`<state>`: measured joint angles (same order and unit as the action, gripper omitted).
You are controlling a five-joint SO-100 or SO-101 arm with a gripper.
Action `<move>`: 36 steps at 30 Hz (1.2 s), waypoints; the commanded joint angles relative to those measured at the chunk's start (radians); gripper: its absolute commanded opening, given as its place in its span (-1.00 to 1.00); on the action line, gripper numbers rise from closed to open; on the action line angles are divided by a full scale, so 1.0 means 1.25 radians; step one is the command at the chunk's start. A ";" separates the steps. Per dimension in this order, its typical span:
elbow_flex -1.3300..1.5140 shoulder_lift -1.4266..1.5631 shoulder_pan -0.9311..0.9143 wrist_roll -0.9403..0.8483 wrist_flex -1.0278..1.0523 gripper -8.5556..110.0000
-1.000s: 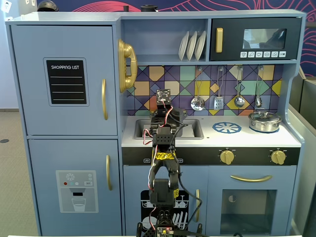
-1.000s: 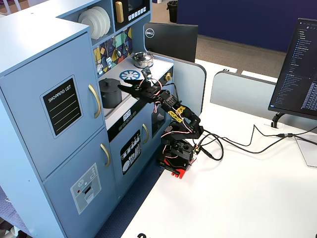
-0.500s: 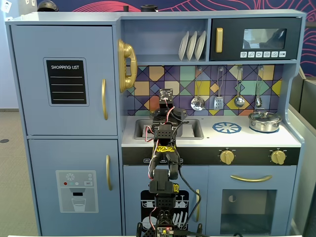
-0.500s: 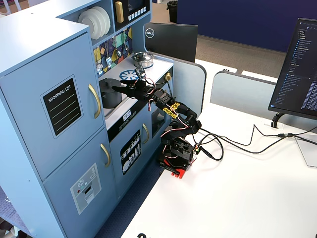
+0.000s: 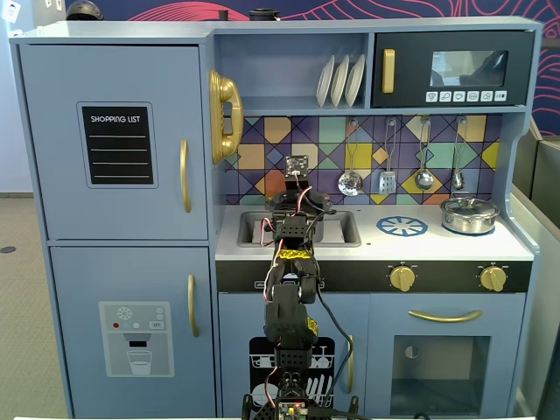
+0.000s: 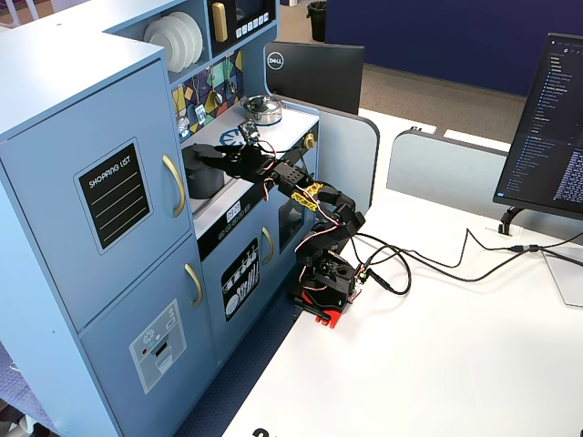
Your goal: Take off the lid from the gray recipient and place it on the counter
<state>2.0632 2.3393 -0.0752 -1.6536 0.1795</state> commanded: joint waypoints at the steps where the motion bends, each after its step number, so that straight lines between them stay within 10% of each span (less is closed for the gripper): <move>1: -0.063 -0.028 0.004 -0.010 -0.044 -0.59; 36: -0.124 -0.185 0.039 -0.027 -0.135 -0.86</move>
<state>1.9666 2.1077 -0.0322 -1.6858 0.0445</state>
